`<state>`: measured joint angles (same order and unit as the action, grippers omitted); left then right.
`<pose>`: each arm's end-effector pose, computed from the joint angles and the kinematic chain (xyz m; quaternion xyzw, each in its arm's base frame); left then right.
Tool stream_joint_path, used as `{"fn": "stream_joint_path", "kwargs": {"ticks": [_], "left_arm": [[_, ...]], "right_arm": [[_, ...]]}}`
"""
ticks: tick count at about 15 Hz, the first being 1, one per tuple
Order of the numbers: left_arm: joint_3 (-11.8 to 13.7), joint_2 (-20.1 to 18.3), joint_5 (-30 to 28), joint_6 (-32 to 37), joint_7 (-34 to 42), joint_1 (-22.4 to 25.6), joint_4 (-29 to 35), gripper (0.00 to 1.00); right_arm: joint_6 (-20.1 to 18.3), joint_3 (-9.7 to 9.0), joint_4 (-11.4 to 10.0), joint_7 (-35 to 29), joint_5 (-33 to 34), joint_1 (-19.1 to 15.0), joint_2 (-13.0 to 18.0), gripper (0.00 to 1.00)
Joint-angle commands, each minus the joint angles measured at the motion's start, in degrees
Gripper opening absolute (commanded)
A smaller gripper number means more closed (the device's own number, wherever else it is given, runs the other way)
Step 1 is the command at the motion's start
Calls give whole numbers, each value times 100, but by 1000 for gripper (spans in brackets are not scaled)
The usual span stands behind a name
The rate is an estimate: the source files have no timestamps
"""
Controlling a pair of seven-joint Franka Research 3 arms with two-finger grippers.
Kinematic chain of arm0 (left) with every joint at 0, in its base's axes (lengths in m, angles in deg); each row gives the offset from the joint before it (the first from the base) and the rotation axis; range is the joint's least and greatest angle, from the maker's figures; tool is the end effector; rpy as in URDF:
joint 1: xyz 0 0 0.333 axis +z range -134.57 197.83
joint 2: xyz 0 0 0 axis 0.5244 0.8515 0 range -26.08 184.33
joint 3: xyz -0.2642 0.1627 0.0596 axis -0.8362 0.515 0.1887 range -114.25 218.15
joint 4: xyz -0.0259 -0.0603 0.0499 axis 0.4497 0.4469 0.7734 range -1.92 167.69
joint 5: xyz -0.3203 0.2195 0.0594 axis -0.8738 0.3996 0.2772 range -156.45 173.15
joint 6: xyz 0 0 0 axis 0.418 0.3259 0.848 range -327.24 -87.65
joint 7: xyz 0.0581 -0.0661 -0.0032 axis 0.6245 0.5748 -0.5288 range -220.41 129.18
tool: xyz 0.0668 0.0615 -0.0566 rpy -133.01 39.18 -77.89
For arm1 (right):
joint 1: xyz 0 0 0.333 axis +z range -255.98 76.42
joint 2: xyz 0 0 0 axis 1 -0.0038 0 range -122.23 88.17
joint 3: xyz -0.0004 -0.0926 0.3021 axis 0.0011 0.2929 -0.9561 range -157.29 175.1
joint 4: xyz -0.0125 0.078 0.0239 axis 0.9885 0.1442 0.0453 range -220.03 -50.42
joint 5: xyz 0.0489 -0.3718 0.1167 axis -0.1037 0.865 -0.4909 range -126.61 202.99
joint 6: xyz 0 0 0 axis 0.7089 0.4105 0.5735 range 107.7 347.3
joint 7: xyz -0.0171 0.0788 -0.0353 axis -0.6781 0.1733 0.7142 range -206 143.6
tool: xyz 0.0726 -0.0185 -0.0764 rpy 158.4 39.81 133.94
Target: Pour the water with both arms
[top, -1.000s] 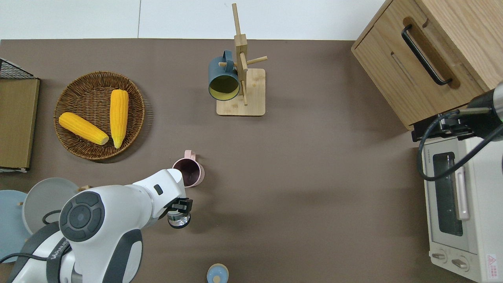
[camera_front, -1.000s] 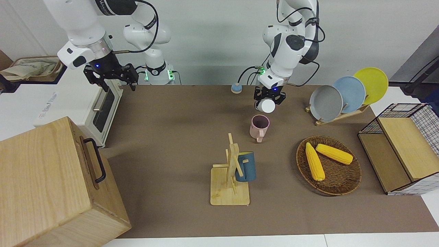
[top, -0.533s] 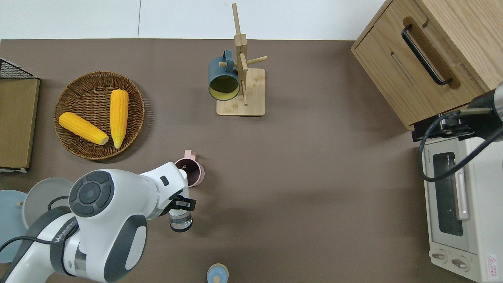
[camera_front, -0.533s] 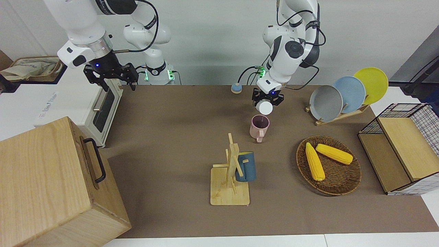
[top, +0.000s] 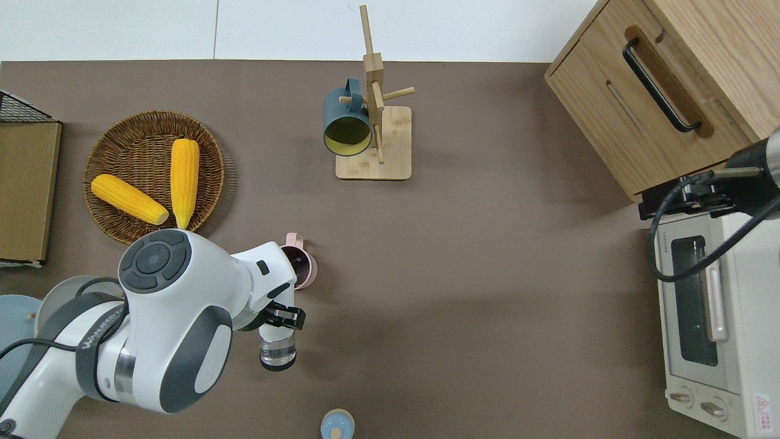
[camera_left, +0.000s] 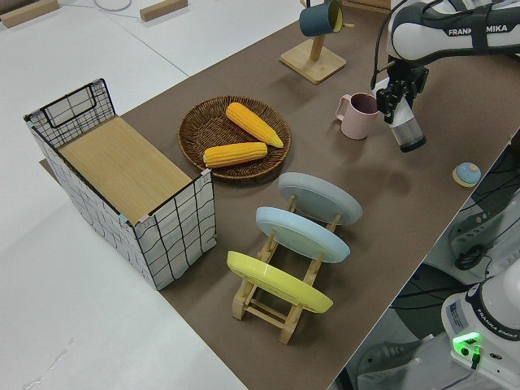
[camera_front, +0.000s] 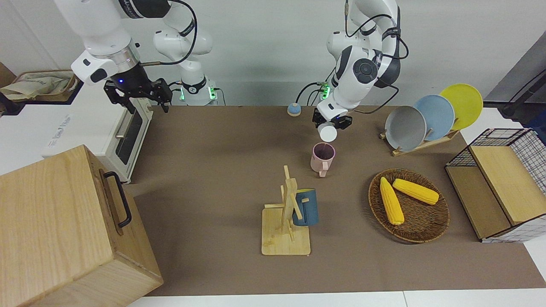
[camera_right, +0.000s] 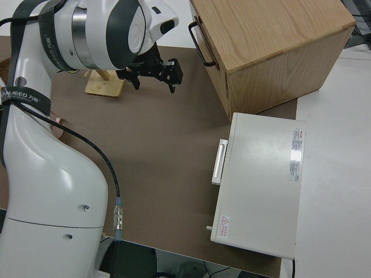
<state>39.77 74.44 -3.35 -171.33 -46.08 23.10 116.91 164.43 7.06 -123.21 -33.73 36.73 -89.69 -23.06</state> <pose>0.4559 -0.1891 0.4058 0.9824 -0.1306 -0.1178 0.0634 0.5723 0.0212 0.6387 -0.9994 0.0039 0.0318 0.0131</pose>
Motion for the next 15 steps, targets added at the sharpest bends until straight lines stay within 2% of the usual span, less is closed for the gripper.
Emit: {"fn": "stream_joint_path", "kwargs": {"ticks": [1, 12, 15], "left_arm": [[-4, 11, 194, 393, -322, 9, -230, 20], [32, 11, 221, 446, -349, 35, -282, 18], [75, 81, 212, 613, -358, 44, -475, 18]], "right_arm": [[43, -26, -67, 130, -118, -53, 76, 992], [43, -18, -67, 130, -118, -53, 76, 992], [43, -26, -67, 130, -118, -53, 76, 992]]}}
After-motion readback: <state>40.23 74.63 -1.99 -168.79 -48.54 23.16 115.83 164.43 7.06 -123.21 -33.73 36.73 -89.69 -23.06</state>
